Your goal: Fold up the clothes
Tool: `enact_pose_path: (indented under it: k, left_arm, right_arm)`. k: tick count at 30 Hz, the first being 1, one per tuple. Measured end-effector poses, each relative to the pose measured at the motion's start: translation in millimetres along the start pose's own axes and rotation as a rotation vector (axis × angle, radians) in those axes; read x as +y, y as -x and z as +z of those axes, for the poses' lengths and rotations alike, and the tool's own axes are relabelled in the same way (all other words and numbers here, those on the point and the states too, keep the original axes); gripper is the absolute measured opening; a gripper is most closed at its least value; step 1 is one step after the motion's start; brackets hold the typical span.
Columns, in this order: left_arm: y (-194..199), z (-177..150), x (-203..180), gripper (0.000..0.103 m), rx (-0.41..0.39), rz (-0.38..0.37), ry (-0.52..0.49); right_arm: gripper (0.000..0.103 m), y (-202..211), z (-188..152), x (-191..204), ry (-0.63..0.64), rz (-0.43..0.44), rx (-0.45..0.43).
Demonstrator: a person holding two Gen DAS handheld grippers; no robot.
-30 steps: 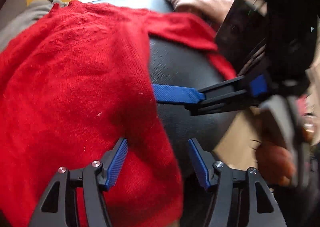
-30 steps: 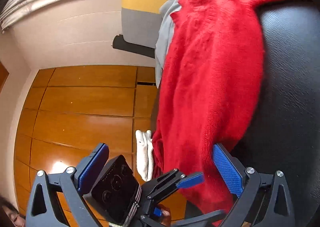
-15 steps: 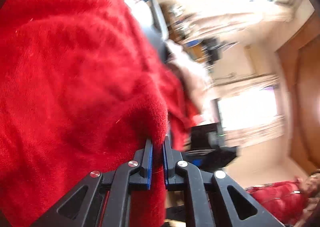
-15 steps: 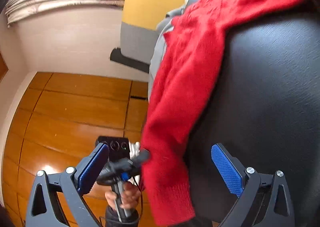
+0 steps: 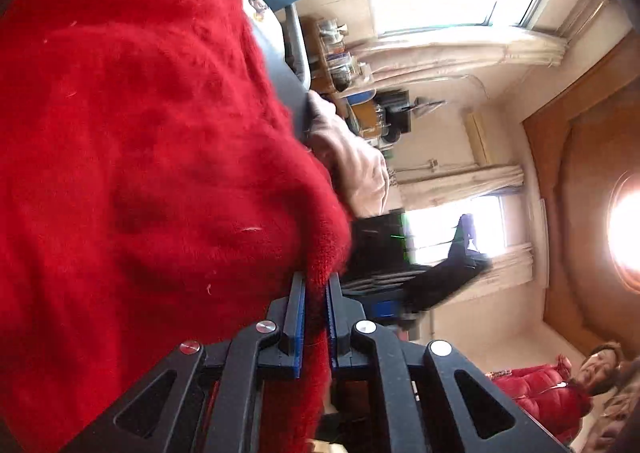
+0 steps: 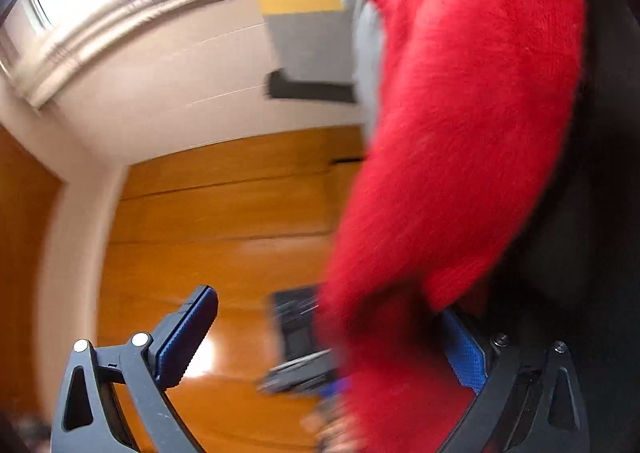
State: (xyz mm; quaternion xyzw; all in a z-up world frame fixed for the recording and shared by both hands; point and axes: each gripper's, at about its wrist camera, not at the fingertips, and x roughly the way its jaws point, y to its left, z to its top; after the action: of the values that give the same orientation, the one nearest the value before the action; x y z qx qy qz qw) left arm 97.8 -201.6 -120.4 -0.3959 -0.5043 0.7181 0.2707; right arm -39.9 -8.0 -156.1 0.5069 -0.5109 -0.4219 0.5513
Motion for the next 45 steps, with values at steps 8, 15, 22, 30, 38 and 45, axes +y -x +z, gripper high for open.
enact_pose_path:
  k: [8, 15, 22, 30, 38, 45]
  left_arm:
    - [-39.6, -28.0, -21.3, 0.025, 0.118, 0.179, -0.139]
    - [41.8, -29.5, -4.5, 0.035, -0.128, 0.489, -0.154]
    - [126.0, -44.8, 20.6, 0.039, -0.362, 0.927, -0.13]
    - [121.6, -111.3, 17.4, 0.039, -0.348, 0.828, -0.138]
    - [137.0, -102.3, -3.6, 0.039, -0.266, 0.624, -0.13]
    - [189.0, -18.1, -17.9, 0.043, -0.465, 0.668, -0.176]
  right_arm:
    - [0.103, 118.9, -31.6, 68.2, 0.193, -0.038, -0.18]
    - [0.103, 119.5, -45.2, 85.4, 0.301, -0.324, -0.21]
    - [0.103, -12.7, -54.5, 46.3, 0.56, -0.726, 0.036]
    - [0.103, -39.1, -53.5, 3.6, 0.729, -0.894, 0.15]
    - [0.103, 1.2, -42.7, 14.3, 0.872, -1.096, 0.25]
    - [0.103, -14.7, -25.9, 45.3, 0.893, -1.045, 0.205]
